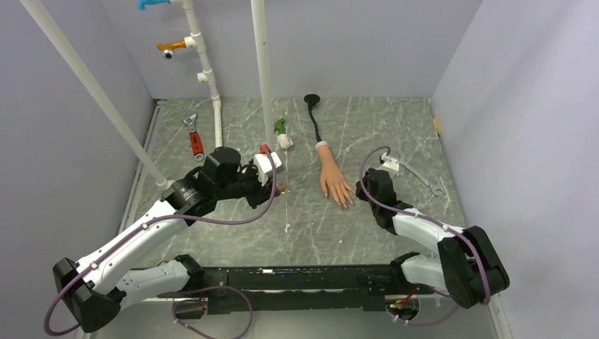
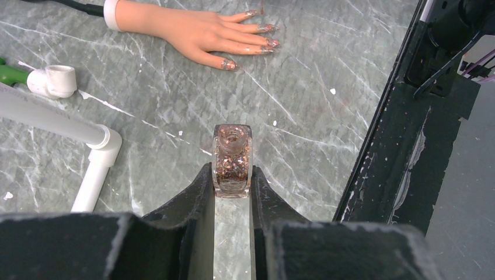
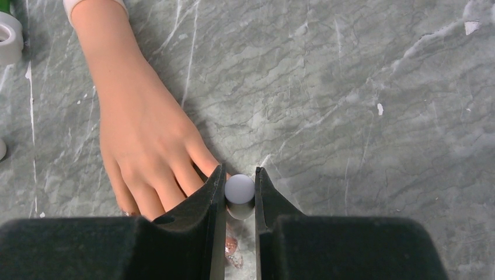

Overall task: Paint the nails
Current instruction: Paint the nail polish on the nail.

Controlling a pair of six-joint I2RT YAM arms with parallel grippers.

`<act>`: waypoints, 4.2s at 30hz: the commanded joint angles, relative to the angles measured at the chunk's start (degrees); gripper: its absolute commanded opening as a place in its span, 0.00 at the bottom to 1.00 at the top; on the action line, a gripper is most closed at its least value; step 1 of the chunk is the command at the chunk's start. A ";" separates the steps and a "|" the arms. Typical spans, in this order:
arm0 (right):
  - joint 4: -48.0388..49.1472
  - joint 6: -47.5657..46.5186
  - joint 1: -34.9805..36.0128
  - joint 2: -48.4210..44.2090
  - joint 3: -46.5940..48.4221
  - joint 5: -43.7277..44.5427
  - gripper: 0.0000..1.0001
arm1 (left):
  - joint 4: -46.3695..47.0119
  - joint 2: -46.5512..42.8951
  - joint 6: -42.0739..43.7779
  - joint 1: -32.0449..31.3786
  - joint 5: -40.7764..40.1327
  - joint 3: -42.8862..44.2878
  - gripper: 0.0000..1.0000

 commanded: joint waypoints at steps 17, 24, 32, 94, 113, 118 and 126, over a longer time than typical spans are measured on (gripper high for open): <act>3.63 -0.45 -0.51 5.27 5.03 2.33 0.00 | 1.19 -0.34 0.70 -0.51 -0.02 2.90 0.00; 4.83 0.39 -0.54 6.84 5.39 1.63 0.00 | 1.13 -0.28 0.92 -0.57 -0.23 2.92 0.00; 4.41 0.87 -0.51 4.87 3.52 1.48 0.00 | 1.18 0.24 0.86 -0.72 -0.17 2.95 0.00; 3.86 1.30 -0.43 4.35 1.89 0.59 0.00 | 1.03 0.25 1.08 -1.55 -1.60 2.83 0.00; 1.27 0.62 -0.47 1.20 1.78 0.48 0.00 | 1.12 0.25 1.14 -1.58 -1.77 2.75 0.00; 1.03 0.15 -0.48 1.81 3.22 0.72 0.00 | 1.02 0.25 1.21 -1.59 -1.78 2.76 0.00; 2.49 0.03 -0.53 5.61 5.66 1.04 0.00 | 1.07 0.06 1.21 -1.61 -1.60 2.75 0.00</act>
